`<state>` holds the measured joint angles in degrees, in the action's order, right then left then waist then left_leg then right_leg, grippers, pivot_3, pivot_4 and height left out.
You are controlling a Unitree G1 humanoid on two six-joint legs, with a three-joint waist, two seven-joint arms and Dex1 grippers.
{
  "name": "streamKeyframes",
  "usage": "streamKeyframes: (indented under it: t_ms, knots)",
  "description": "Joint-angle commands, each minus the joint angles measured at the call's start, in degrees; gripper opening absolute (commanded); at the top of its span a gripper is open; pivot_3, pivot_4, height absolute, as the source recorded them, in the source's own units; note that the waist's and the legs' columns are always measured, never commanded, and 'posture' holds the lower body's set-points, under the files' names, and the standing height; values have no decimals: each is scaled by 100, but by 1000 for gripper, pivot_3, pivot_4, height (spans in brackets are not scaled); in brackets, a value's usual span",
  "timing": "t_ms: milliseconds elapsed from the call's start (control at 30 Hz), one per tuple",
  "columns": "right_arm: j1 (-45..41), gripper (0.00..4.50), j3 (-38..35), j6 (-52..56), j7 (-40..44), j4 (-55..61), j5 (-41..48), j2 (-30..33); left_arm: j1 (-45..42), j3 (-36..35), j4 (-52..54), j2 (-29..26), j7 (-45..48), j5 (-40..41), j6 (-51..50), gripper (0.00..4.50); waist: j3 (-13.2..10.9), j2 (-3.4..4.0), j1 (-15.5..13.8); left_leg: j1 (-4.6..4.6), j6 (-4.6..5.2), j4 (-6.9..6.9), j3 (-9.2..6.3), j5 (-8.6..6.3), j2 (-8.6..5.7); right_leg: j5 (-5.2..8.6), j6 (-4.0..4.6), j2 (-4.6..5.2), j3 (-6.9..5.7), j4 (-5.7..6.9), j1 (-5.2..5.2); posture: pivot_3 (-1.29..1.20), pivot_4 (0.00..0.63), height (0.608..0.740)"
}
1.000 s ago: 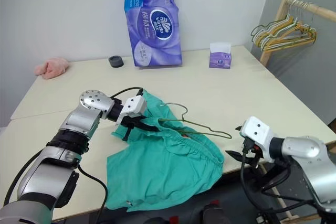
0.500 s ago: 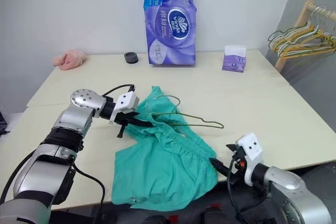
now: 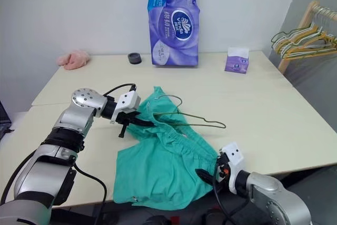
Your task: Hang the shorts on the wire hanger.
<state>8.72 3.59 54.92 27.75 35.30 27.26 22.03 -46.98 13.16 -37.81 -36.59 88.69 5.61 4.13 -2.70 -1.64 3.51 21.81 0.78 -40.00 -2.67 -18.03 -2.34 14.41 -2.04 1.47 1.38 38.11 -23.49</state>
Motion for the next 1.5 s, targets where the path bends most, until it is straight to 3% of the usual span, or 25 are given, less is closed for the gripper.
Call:
streamKeyframes:
  t_ms: [33,200,333,600,700,900,1267,1500]
  knots:
    - [-163,2912,-113,-84,7,125,61,162,-114,-183,266,-25,-64,101,-49,0,7,11,24,-3,0,-4,1,0,-1,-1,0,0,1,3,4,-186,22,740]
    - [-223,1205,-261,-275,43,164,-81,560,-126,-254,348,-22,-161,160,-158,0,19,30,98,-34,1,-6,-1,0,-1,-1,-1,0,-2,4,35,-190,18,740]
    - [-348,31,-856,-419,108,14,1,918,-130,-378,606,-12,-168,397,-596,0,23,36,168,-33,1,-7,2,1,-2,-1,-2,-1,1,6,34,-195,17,740]
    - [-573,31,-1507,-488,449,-553,198,1431,-104,-542,1631,-182,246,1211,-2218,0,31,50,264,-35,2,-7,3,1,0,-1,-3,-4,5,11,34,-201,22,740]
    - [-644,31,-1580,-398,524,-677,293,1523,-37,-424,1898,-351,371,1278,-2383,0,31,51,298,-36,2,-7,2,1,1,-1,-3,-5,6,11,35,-198,25,740]
    - [-704,31,-1586,-392,625,-774,338,1722,125,104,1848,-788,381,1011,-1645,0,29,67,296,-39,2,-4,8,1,1,-1,-3,-5,17,9,35,-195,26,740]
    - [-661,31,-1512,-403,727,-517,370,1946,-27,287,1147,-706,182,185,-730,0,28,69,285,-41,2,-4,24,0,1,-1,-4,-8,34,9,33,-204,26,740]
    - [-872,31,-1310,-413,956,-56,267,2601,-137,324,840,-478,-221,-209,-370,0,27,70,289,-42,4,-4,36,0,0,-3,-10,-9,45,5,32,-213,28,740]
